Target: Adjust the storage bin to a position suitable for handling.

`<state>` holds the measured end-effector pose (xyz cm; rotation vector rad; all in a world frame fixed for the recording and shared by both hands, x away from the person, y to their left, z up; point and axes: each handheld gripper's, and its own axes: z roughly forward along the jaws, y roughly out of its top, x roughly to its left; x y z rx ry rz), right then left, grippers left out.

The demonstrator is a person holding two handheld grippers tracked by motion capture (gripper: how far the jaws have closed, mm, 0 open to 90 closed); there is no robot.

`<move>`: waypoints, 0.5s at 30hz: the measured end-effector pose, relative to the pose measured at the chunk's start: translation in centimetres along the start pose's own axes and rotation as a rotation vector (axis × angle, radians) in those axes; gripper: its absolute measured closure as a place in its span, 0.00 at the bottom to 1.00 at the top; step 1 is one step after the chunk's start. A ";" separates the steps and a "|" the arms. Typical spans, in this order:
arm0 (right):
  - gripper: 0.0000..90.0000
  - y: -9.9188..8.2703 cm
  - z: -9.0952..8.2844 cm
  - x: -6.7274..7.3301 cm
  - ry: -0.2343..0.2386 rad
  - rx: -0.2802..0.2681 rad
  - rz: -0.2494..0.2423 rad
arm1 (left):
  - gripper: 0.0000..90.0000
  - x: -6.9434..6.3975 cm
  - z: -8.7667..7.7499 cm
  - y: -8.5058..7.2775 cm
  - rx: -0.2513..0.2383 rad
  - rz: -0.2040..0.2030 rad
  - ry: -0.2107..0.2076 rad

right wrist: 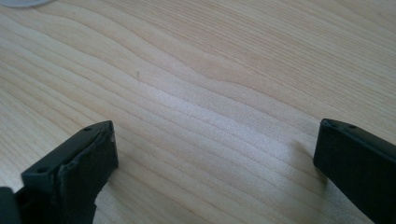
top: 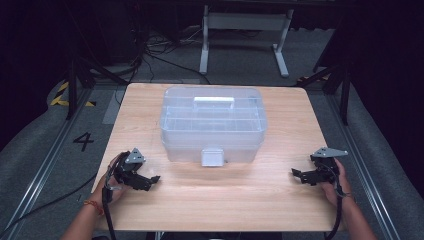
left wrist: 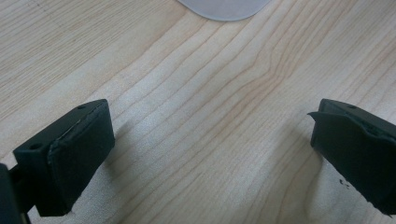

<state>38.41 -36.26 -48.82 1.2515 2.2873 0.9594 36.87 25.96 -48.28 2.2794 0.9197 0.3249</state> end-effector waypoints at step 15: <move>0.01 -0.3 -0.3 0.0 -0.021 -0.002 0.008 | 0.00 -0.2 0.0 0.0 -0.004 -0.018 0.014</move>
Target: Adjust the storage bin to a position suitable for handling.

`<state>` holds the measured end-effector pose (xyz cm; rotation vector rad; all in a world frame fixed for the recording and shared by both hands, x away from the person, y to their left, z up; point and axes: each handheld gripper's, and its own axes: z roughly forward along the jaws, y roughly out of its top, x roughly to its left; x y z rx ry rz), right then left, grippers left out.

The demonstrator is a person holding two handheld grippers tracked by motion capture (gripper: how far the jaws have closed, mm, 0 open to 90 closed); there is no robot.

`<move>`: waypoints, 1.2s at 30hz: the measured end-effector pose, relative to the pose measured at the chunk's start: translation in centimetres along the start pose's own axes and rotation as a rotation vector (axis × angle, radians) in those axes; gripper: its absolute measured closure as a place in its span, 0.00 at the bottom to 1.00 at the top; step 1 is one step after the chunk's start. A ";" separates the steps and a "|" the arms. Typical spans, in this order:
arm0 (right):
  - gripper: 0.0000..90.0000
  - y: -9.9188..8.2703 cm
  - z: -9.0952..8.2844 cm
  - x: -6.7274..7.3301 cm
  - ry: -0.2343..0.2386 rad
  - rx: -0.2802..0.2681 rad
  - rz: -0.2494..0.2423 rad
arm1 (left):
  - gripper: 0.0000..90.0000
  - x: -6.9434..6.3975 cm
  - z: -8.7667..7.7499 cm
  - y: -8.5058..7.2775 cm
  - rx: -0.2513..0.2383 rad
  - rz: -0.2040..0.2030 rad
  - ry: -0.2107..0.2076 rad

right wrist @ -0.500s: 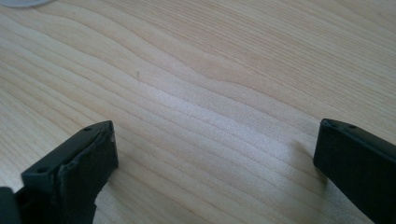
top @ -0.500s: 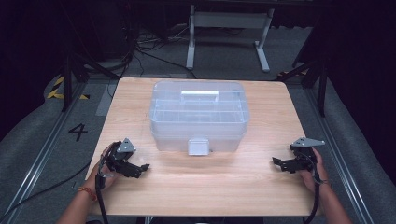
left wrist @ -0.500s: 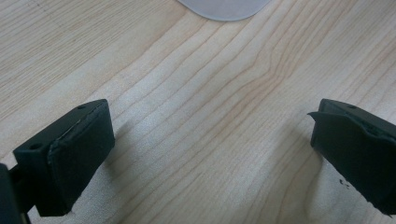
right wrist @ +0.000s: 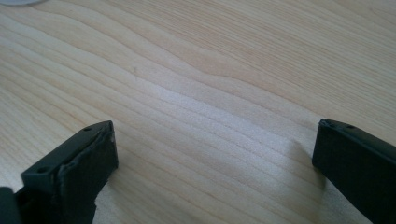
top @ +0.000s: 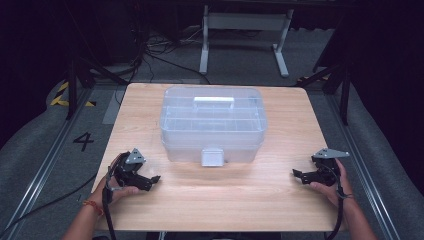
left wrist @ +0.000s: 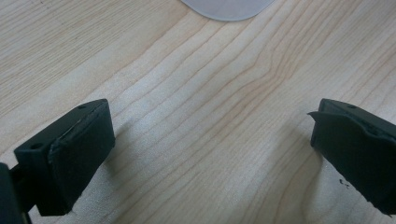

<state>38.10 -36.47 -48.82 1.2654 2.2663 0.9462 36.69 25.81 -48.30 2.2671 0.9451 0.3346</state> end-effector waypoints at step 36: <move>0.29 5.3 -3.5 2.7 0.057 -0.180 -0.087 | 0.00 0.1 0.0 0.0 0.001 0.002 -0.002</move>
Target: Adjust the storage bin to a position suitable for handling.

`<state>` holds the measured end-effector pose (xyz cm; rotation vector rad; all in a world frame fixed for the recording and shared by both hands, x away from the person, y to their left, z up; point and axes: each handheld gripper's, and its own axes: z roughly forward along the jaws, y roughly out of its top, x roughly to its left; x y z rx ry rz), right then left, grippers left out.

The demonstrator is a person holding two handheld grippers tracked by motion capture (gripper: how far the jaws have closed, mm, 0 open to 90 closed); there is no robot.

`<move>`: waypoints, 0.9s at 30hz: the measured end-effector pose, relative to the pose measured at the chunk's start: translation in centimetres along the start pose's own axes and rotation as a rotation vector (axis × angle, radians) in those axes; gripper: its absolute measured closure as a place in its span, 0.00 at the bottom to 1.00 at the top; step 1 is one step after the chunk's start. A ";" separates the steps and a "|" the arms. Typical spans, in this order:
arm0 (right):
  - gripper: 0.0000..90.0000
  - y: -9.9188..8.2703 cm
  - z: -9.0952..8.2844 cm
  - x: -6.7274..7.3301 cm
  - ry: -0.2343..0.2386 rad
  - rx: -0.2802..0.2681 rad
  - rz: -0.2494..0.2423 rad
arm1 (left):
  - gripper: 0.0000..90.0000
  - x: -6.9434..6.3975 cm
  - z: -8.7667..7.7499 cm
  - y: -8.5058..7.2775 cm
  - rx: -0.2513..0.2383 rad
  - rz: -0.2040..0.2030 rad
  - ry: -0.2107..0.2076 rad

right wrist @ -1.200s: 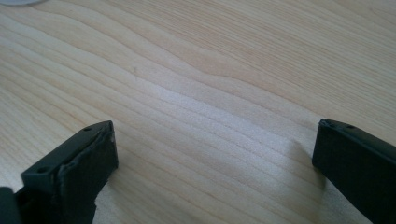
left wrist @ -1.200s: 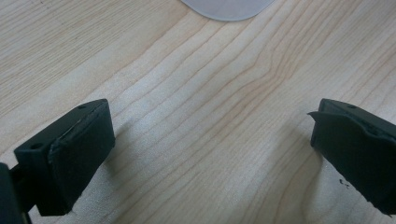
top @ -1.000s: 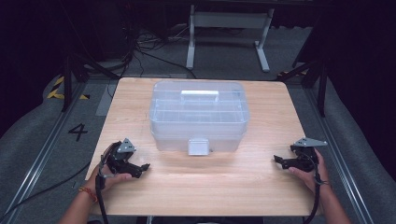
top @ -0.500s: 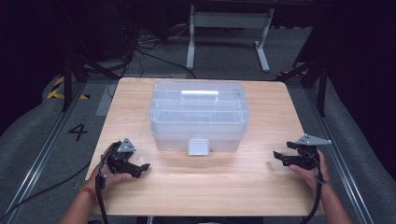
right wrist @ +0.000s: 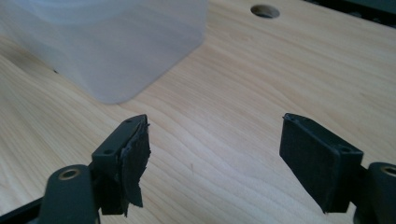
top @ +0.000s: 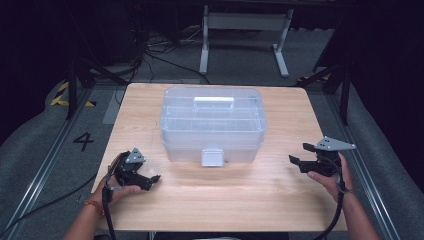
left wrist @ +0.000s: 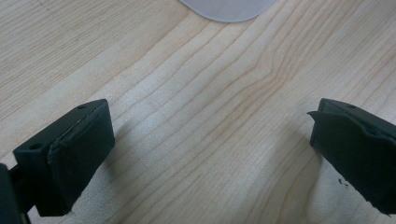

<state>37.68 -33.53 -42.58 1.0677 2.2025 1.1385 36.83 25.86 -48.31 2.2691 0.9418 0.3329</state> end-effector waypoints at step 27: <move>0.31 10.8 -0.9 2.1 0.009 -0.144 -0.126 | 0.00 0.0 0.0 0.0 0.001 -0.002 0.007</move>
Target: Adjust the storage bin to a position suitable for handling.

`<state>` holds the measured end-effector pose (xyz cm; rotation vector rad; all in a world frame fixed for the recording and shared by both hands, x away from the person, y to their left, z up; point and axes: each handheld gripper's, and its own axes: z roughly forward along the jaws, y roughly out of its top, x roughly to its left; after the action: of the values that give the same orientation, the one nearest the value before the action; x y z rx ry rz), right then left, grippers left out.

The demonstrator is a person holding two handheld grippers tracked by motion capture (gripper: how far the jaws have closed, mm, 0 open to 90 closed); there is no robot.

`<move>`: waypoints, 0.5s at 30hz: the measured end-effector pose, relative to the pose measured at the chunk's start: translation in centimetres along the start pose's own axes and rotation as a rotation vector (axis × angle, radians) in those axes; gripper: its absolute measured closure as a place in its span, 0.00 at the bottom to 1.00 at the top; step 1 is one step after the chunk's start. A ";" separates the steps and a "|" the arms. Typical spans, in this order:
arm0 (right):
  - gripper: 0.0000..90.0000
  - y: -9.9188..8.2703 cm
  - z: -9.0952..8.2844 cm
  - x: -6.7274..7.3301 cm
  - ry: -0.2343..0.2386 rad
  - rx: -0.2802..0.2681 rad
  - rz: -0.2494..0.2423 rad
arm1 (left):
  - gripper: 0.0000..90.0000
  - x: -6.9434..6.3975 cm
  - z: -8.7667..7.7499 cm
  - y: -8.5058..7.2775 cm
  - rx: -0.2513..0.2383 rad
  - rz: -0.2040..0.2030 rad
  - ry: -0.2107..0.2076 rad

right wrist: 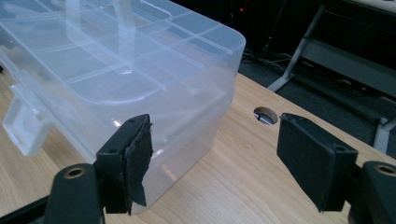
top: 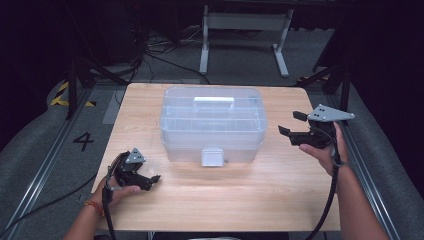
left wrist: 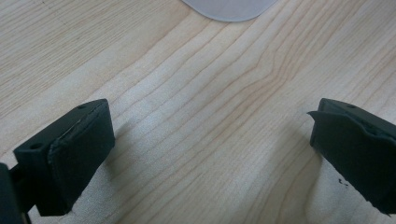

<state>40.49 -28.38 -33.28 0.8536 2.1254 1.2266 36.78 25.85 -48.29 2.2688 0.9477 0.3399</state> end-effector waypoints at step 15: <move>0.32 3.0 2.4 1.7 0.029 -0.013 -0.037 | 0.00 0.0 0.0 0.0 0.000 -0.001 -0.001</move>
<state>41.82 -24.61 -31.92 0.7920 2.1446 1.2391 36.78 25.85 -48.29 2.2677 0.9487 0.3385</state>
